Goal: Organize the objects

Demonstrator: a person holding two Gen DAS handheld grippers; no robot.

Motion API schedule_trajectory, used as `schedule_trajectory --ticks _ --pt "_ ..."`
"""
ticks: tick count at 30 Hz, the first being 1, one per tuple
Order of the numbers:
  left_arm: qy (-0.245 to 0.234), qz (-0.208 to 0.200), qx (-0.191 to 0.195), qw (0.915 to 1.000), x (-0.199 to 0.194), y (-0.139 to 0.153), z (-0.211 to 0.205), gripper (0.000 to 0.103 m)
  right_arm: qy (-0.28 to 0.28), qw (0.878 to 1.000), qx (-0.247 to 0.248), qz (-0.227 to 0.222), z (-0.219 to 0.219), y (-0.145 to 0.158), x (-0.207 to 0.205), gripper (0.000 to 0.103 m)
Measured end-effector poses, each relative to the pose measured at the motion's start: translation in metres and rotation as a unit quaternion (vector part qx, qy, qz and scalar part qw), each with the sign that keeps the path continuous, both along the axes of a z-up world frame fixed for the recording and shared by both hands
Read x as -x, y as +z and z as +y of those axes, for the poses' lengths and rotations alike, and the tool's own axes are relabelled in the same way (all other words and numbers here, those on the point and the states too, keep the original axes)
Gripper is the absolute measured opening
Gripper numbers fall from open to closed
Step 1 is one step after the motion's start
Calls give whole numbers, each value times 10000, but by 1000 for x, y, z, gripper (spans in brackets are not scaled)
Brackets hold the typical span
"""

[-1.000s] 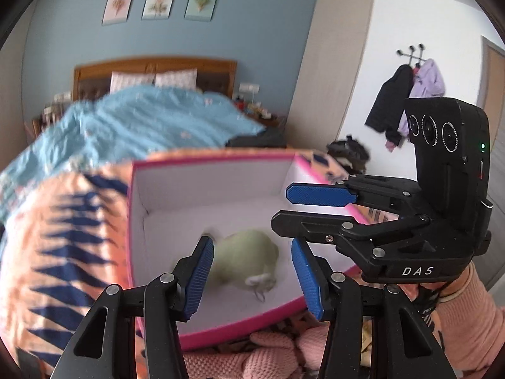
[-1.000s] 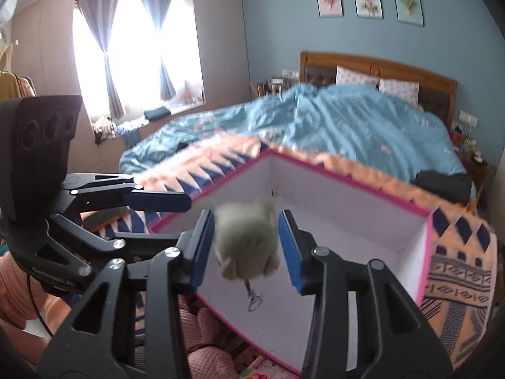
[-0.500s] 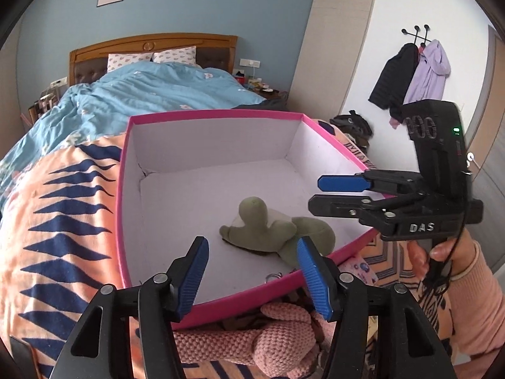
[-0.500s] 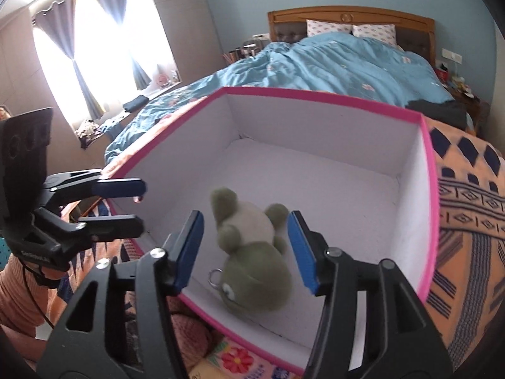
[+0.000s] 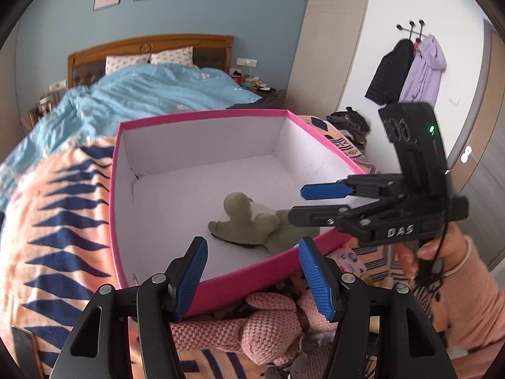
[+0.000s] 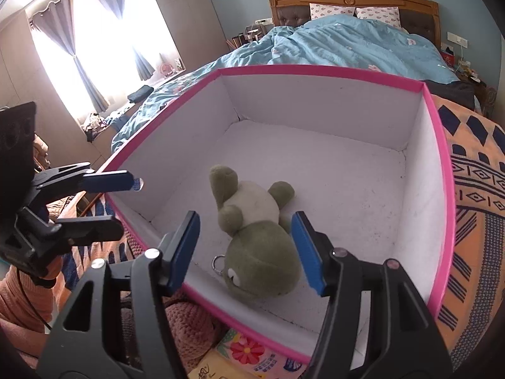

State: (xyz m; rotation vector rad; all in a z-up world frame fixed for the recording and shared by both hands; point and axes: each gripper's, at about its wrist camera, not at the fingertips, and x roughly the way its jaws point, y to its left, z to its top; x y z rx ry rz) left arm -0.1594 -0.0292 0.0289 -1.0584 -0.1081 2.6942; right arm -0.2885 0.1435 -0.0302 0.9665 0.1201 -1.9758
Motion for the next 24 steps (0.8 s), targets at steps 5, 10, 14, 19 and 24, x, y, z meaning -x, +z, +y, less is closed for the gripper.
schedule_trajectory --ticks 5,10,14,19,24 --pt "125 411 104 9990 -20 7 6 65 3 9998 153 147 9 11 -16 64" --pt "188 913 118 9956 -52 17 6 75 -28 9980 387 504 27 29 -49 68" --pt "115 1073 102 9941 -72 17 8 77 64 9950 580 805 40 39 -87 77" --pt "158 867 10 9961 -79 0 8 77 207 9960 536 691 40 23 -117 79" --pt "281 452 -72 9986 -76 -27 4 77 157 9989 212 377 27 -6 -124 79"
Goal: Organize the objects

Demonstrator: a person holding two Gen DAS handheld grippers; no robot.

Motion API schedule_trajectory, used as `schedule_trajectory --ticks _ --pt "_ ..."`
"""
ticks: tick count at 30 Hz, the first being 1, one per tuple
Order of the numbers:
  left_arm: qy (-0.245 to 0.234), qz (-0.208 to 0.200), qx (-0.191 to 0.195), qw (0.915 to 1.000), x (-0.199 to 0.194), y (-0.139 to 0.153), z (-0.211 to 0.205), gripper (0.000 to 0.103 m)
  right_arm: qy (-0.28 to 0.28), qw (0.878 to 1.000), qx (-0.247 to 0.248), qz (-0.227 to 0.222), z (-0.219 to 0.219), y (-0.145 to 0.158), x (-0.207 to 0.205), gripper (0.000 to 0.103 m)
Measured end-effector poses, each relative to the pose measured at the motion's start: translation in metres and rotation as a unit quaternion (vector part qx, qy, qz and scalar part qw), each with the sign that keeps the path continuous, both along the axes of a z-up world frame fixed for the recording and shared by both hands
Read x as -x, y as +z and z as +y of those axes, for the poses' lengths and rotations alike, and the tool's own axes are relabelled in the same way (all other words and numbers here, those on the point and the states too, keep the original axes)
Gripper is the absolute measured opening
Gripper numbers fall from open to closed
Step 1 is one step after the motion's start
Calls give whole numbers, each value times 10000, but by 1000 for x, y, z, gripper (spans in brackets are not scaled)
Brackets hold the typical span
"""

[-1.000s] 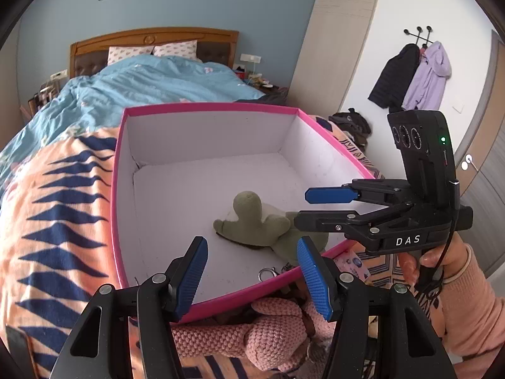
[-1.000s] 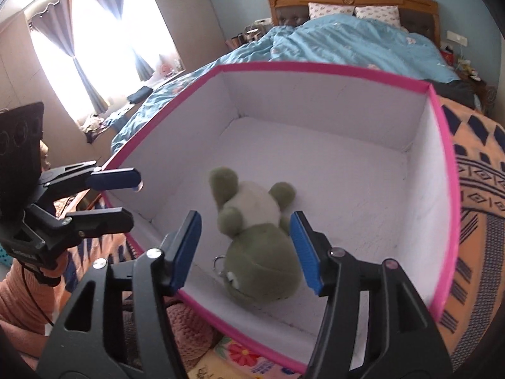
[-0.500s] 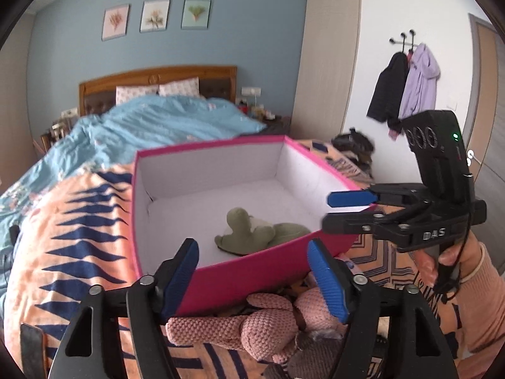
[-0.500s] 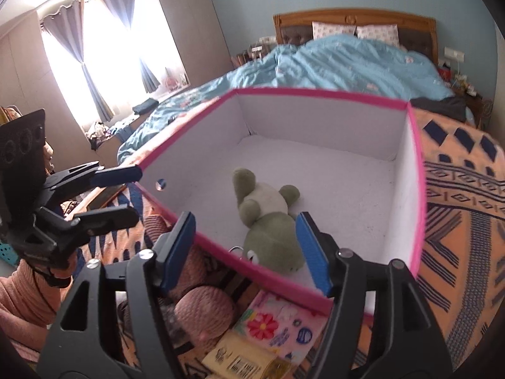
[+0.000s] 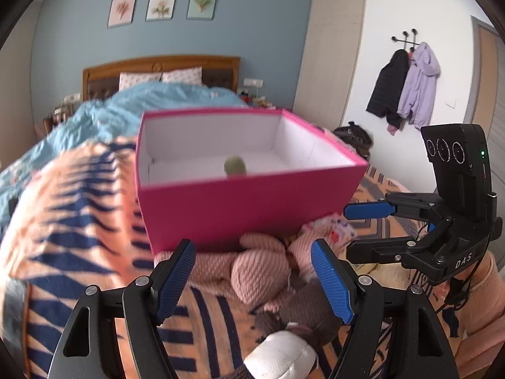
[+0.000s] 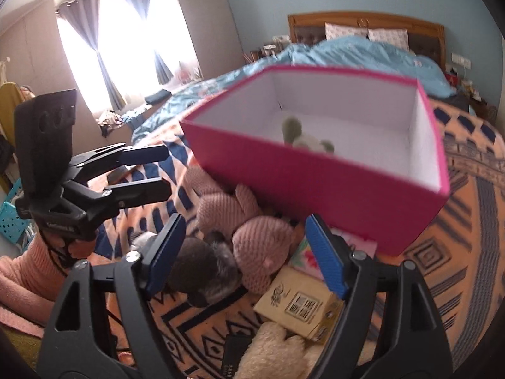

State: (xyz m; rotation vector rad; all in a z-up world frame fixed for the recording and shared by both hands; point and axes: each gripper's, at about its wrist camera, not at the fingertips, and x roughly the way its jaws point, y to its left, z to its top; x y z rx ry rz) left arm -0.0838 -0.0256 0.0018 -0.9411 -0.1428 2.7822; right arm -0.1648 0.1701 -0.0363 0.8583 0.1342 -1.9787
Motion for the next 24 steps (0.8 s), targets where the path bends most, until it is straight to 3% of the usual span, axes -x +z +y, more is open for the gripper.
schedule_trajectory --ticks 7,15,17,24 --pt "73 -380 42 9992 6 -25 -1 77 -161 9986 -171 -474 -10 -30 12 79" --pt "-14 -657 -174 9977 14 -39 -2 75 -336 9973 -367 -546 -10 -42 14 59" --pt "-58 -709 -211 9972 16 -42 -1 71 -310 9971 -370 -581 -10 -45 15 52" --pt "-278 -872 -360 9952 22 -46 4 60 -312 9977 -353 -489 -6 -44 11 50"
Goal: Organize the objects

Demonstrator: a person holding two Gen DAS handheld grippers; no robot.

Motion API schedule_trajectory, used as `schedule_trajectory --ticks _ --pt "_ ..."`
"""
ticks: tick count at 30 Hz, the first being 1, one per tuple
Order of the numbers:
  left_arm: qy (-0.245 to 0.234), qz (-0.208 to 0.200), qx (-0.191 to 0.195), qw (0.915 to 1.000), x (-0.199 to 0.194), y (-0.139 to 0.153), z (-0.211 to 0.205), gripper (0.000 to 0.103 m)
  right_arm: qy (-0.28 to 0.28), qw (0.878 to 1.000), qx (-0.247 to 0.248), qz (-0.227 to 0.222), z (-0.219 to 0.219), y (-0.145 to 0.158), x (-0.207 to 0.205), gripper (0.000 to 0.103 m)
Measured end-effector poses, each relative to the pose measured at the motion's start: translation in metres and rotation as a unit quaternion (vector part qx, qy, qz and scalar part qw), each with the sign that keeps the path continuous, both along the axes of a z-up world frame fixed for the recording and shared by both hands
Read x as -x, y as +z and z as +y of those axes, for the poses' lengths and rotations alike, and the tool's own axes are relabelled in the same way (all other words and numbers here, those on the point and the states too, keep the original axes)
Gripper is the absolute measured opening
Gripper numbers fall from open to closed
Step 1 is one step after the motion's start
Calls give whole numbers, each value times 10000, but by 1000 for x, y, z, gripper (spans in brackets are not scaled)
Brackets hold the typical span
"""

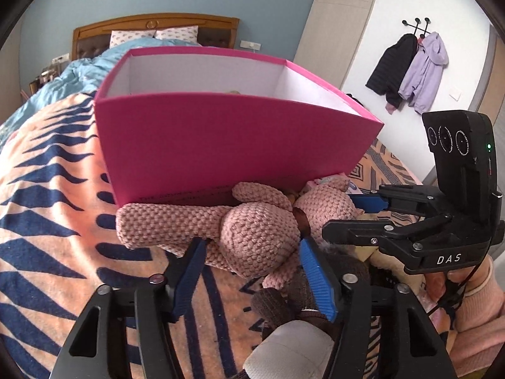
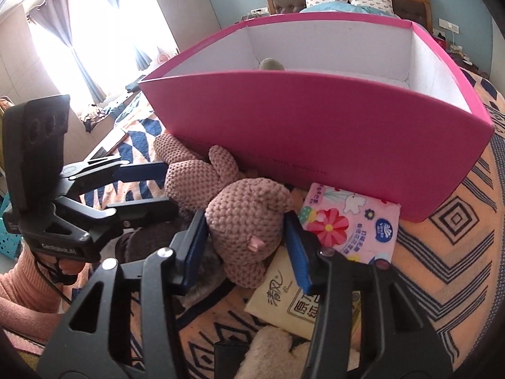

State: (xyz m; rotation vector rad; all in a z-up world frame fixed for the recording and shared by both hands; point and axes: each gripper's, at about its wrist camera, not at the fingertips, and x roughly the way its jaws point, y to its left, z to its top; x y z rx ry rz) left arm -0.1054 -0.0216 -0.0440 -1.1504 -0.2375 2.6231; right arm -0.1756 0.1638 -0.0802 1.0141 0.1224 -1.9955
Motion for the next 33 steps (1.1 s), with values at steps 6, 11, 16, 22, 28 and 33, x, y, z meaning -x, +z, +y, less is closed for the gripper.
schedule_trajectory --ticks 6,11,16,22,28,33 --pt "-121 -105 -222 9996 2 1 1 48 21 9999 64 159 -1 9 -5 49" --pt "-171 16 -342 9993 -5 10 1 48 84 9993 77 347 0 18 -16 49" --pt "-243 206 -381 9988 -15 21 3 48 148 9981 201 555 1 37 -18 49" --pt "-320 538 -460 9970 -38 40 -1 48 256 9960 510 688 7 55 -20 49" --pt "-225 845 -358 9955 -54 63 2 51 406 9933 723 810 12 71 -34 49" --pt "-236 1158 -236 9927 -55 88 4 52 465 9897 922 991 12 94 -42 49"
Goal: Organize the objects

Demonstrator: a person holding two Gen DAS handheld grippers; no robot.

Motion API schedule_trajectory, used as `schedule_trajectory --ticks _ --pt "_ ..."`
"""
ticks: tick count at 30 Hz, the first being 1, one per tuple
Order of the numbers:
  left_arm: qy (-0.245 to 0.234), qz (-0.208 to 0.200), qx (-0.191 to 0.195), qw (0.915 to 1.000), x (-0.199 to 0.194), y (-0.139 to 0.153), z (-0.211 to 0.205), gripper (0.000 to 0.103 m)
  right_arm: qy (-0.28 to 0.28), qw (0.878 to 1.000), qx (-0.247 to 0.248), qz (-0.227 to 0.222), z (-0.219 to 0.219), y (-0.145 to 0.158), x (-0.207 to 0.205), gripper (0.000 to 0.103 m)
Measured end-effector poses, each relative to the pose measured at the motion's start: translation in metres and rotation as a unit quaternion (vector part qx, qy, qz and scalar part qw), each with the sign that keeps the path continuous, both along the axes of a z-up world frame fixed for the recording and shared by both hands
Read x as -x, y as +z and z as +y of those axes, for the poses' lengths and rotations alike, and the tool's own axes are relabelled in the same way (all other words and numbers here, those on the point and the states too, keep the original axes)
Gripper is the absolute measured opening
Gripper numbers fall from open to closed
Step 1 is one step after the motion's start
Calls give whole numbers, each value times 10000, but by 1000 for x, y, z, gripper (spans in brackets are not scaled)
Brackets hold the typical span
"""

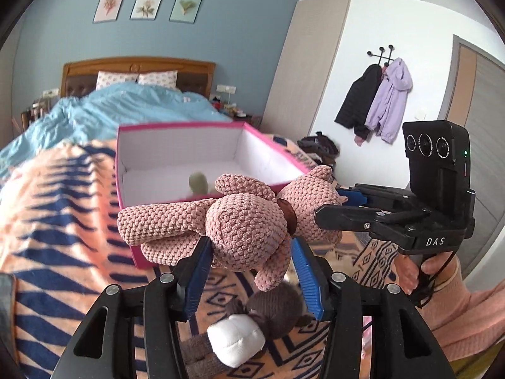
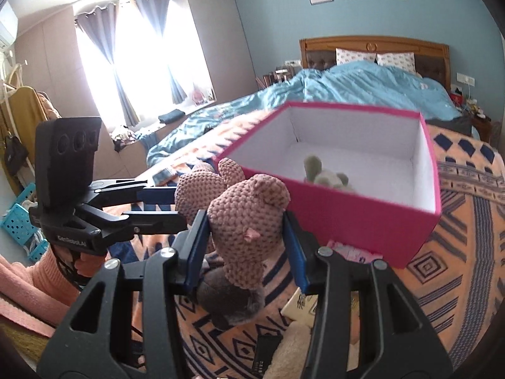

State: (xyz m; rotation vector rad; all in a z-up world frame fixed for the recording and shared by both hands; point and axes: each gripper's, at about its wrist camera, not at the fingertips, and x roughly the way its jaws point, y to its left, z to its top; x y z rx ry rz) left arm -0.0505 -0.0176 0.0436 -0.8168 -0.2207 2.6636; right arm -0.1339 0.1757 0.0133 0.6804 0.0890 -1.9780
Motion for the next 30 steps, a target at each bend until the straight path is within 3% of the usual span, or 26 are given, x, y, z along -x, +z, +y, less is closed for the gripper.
schedule_trajectory --ticks 10,16,24,30 --pt "176 429 234 9986 30 41 -4 52 -41 9983 223 534 -5 49 17 49" --pt "263 434 187 9985 61 51 -14 52 -49 9982 311 512 -11 62 46 49" --pt "540 -17 181 9984 112 29 -30 52 -152 9993 128 308 -35 53 102 49" --pt "780 -530 73 9955 151 5 -50 52 -142 9997 -89 -153 -59 32 141 49"
